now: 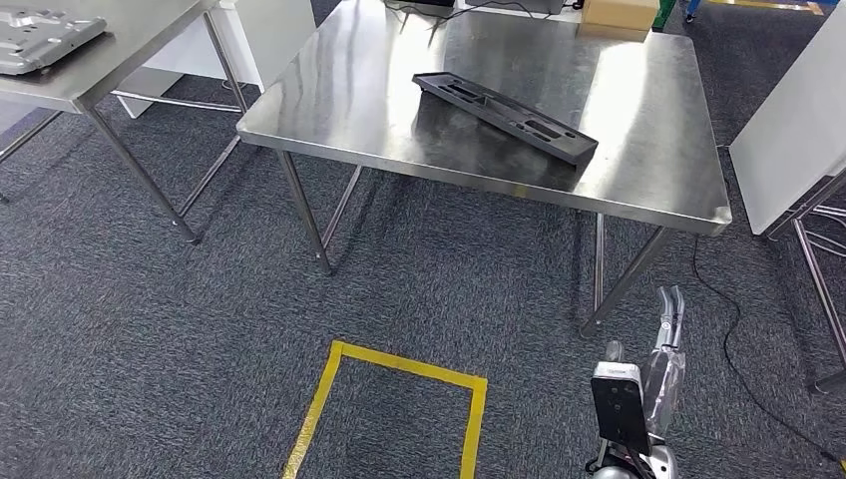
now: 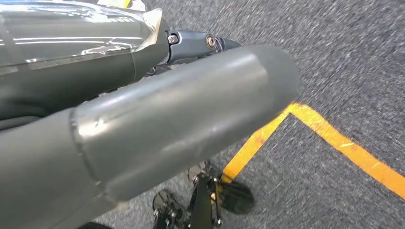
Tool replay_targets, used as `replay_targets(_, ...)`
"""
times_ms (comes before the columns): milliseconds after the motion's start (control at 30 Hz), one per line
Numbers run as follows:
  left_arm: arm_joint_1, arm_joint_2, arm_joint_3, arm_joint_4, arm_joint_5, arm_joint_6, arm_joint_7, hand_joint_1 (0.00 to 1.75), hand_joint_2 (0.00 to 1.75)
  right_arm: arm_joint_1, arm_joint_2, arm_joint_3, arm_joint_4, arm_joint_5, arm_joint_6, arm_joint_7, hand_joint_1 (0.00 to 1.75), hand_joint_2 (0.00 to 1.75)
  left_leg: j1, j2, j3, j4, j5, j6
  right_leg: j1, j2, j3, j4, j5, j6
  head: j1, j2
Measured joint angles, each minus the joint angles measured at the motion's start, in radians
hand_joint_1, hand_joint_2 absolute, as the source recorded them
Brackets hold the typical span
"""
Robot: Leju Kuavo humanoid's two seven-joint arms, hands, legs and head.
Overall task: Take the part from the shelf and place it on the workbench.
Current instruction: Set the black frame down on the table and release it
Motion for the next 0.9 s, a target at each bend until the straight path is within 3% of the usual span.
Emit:
replay_targets(100, 0.000, 0.001, -0.002, 0.000, -0.001, -0.002, -0.002, 0.00, 0.00, -0.002, 0.000, -0.005, 0.009, -0.006, 0.000, 0.000, 0.00, 0.00, 0.004, -0.003, -0.057, 0.162, -0.125, -0.011, 0.000, -0.005, -0.017, 0.000, 0.019, -0.024, -0.004, 0.000)
replay_targets(133, 0.000, 0.001, -0.002, 0.000, -0.001, -0.003, -0.003, 0.00, 0.00, -0.002, 0.000, -0.007, 0.012, -0.010, 0.000, -0.001, 0.00, 0.00, 0.004, -0.004, -0.075, 0.222, -0.154, -0.014, 0.002, -0.006, -0.024, 0.002, 0.025, -0.026, -0.004, 0.000)
replay_targets(167, 0.001, 0.002, -0.002, 0.000, -0.001, -0.004, -0.003, 0.00, 0.00, -0.002, 0.000, -0.010, 0.016, -0.015, 0.000, -0.003, 0.00, 0.00, 0.005, -0.004, -0.078, 0.255, -0.162, -0.016, 0.003, -0.007, -0.033, 0.005, 0.031, -0.026, -0.004, 0.000)
replay_targets(200, 0.001, 0.002, -0.002, 0.000, -0.001, -0.004, -0.002, 0.00, 0.00, -0.003, 0.000, -0.013, 0.019, -0.019, 0.000, -0.006, 0.00, 0.00, 0.005, -0.004, -0.063, 0.249, -0.150, -0.016, 0.003, -0.007, -0.041, 0.008, 0.035, -0.024, -0.004, 0.000)
replay_targets(233, 0.001, 0.002, -0.002, 0.000, -0.001, -0.004, -0.001, 0.00, 0.00, -0.003, 0.000, -0.016, 0.023, -0.023, 0.000, -0.010, 0.00, 0.00, 0.006, -0.004, -0.029, 0.207, -0.125, -0.016, 0.003, -0.007, -0.048, 0.013, 0.037, -0.023, -0.004, 0.000)
replay_targets(300, 0.000, 0.003, -0.003, 0.000, -0.001, -0.002, 0.000, 0.00, 0.00, -0.006, 0.000, -0.020, 0.031, -0.026, -0.003, -0.017, 0.00, 0.00, 0.008, -0.005, 0.057, 0.075, -0.084, -0.013, 0.005, -0.006, -0.061, 0.024, 0.040, -0.019, -0.004, 0.000)
replay_targets(367, -0.001, 0.003, -0.004, 0.000, -0.002, 0.002, 0.001, 0.00, 0.00, -0.009, 0.000, -0.023, 0.037, -0.031, -0.010, -0.023, 0.00, 0.00, 0.005, -0.007, 0.096, 0.001, -0.075, -0.007, 0.010, -0.006, -0.071, 0.031, 0.046, -0.010, -0.004, 0.000)
replay_targets(433, -0.001, 0.004, -0.005, 0.000, -0.006, 0.016, 0.000, 0.00, 0.00, -0.010, -0.001, -0.025, 0.043, -0.043, -0.026, -0.030, 0.00, 0.00, 0.000, -0.008, 0.090, -0.005, -0.074, 0.004, 0.012, -0.006, -0.078, 0.030, 0.054, 0.002, -0.002, 0.000)
replay_targets(500, -0.001, 0.003, -0.007, 0.000, -0.014, 0.044, -0.003, 0.00, 0.00, -0.008, -0.005, -0.027, 0.049, -0.055, -0.044, -0.036, 0.00, 0.00, -0.001, -0.005, 0.081, -0.012, -0.064, 0.022, 0.011, -0.005, -0.094, 0.048, 0.043, 0.010, -0.002, 0.000)
replay_targets(567, -0.001, 0.004, -0.012, 0.000, -0.020, 0.068, -0.002, 0.00, 0.00, -0.006, -0.010, -0.030, 0.056, -0.061, -0.055, -0.037, 0.00, 0.00, 0.000, -0.001, 0.069, -0.017, -0.050, 0.042, 0.009, -0.004, -0.138, 0.136, -0.008, 0.006, 0.000, 0.000)
replay_targets(633, -0.001, 0.006, -0.016, 0.000, -0.021, 0.080, 0.002, 0.00, 0.00, -0.003, -0.015, -0.033, 0.066, -0.055, -0.071, -0.030, 0.00, 0.00, -0.004, -0.002, 0.055, -0.016, -0.041, 0.049, 0.009, -0.003, -0.193, 0.271, -0.069, 0.003, 0.003, 0.000)
replay_targets(667, 0.000, 0.006, -0.016, 0.000, -0.021, 0.084, 0.005, 0.00, 0.00, -0.003, -0.017, -0.036, 0.075, -0.044, -0.083, -0.022, 0.00, 0.00, -0.006, -0.004, 0.049, -0.016, -0.037, 0.050, 0.009, -0.003, -0.205, 0.311, -0.083, 0.005, 0.003, 0.000)
replay_targets(700, 0.000, 0.005, -0.016, 0.000, -0.021, 0.087, 0.007, 0.00, 0.00, -0.003, -0.018, -0.039, 0.084, -0.031, -0.098, -0.012, 0.00, 0.00, -0.008, -0.008, 0.044, -0.016, -0.032, 0.050, 0.009, -0.003, -0.197, 0.314, -0.082, 0.010, 0.003, 0.000)
replay_targets(733, 0.000, 0.005, -0.016, 0.000, -0.021, 0.089, 0.008, 0.00, 0.00, -0.004, -0.018, -0.043, 0.093, -0.020, -0.110, -0.002, 0.00, 0.00, -0.009, -0.014, 0.041, -0.016, -0.029, 0.049, 0.010, -0.001, -0.169, 0.275, -0.067, 0.014, 0.003, 0.000)
replay_targets(767, -0.001, 0.003, -0.017, 0.000, -0.022, 0.092, 0.009, 0.00, 0.00, -0.005, -0.018, -0.046, 0.100, -0.013, -0.119, 0.005, 0.00, 0.00, -0.010, -0.020, 0.040, -0.015, -0.026, 0.047, 0.011, 0.007, -0.124, 0.201, -0.042, 0.017, 0.003, 0.000)
replay_targets(833, -0.001, -0.001, -0.017, 0.000, -0.027, 0.098, 0.012, 0.00, 0.00, -0.012, -0.020, -0.053, 0.113, -0.012, -0.128, 0.014, 0.00, 0.00, -0.015, -0.032, 0.035, -0.014, -0.020, 0.041, 0.014, 0.031, -0.045, 0.062, -0.009, 0.012, 0.003, 0.000)
replay_targets(900, -0.002, -0.004, -0.018, 0.000, -0.032, 0.102, 0.018, 0.00, 0.00, -0.019, -0.023, -0.062, 0.127, -0.016, -0.137, 0.019, 0.00, 0.00, -0.015, -0.041, 0.028, -0.013, -0.013, 0.031, 0.019, 0.040, -0.020, 0.014, -0.001, 0.004, 0.002, 0.000)
